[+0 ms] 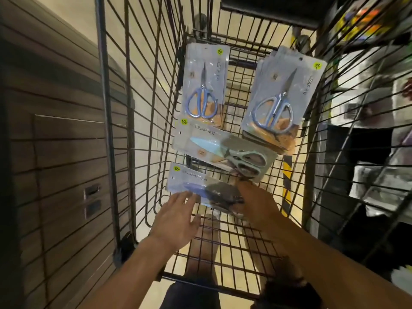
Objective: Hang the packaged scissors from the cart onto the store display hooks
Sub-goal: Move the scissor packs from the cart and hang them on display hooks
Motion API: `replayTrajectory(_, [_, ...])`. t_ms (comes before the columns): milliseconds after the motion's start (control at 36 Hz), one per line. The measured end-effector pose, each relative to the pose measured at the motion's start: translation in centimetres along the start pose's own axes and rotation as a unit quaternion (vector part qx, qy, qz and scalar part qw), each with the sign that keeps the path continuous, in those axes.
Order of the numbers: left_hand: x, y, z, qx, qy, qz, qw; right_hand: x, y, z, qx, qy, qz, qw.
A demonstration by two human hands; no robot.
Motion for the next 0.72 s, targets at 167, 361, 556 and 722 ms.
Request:
replayTrajectory(167, [-0.2,-0.9,-0.8,-0.016,-0.012,-0.029,0.999,-1.2,-1.6,-1.2,-0.013,-0.027,0.029,0.999])
replayTrajectory(361, [-0.9,-3.9,-0.8,0.053,-0.085,-0.21,0.972,-0.9,-6.3,-3.6,0.095,0.013,0.221,0.971])
replayTrajectory(556, [1.8,-7.1,0.4,0.108,-0.119,-0.488,0.858,-2.2,-7.5,-4.5,0.08,0.024,0.482,0.872])
replayTrajectory(722, [4.8,-8.9,1.0,0.141,-0.083,-0.571,0.805,-4.0,-7.3,-4.7,0.068,0.007,0.537,0.841])
Point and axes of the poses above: each hand's wrist, its own z-axis towards the middle knuckle, its own y-axis out of the palm, x = y × z, the point moved 10 cm from there along z, towards the middle knuckle, and after that the axes turned 10 degrees about x, right-handed, at the moved point
